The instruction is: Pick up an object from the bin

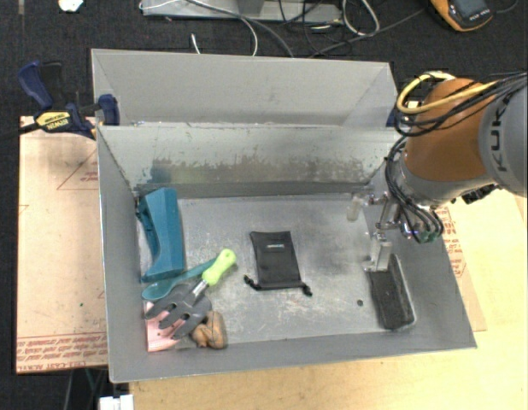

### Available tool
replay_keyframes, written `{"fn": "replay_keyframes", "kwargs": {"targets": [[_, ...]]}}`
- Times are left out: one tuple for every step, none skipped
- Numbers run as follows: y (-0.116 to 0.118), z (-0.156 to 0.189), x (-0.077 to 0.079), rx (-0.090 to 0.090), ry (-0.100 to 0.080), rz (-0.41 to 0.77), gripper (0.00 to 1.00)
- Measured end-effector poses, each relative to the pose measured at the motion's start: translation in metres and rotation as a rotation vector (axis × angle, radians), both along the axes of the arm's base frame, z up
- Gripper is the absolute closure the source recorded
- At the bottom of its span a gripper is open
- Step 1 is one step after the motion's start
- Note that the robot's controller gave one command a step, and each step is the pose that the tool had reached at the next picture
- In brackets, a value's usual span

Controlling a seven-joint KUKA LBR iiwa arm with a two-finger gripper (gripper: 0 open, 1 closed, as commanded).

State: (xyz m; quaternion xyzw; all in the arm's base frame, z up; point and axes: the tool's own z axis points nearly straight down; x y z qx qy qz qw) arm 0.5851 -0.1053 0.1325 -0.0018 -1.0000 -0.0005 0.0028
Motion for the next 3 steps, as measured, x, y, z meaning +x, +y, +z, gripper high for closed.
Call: {"fn": "replay_keyframes", "kwargs": {"targets": [[0.001, 0.005, 0.002, -0.001, -0.007, 0.002, 0.00], [0.051, -0.034, -0.020, 0.001, -0.006, -0.020, 0.00], [0.088, -0.037, 0.003, -0.001, -0.019, -0.047, 0.00]]}}
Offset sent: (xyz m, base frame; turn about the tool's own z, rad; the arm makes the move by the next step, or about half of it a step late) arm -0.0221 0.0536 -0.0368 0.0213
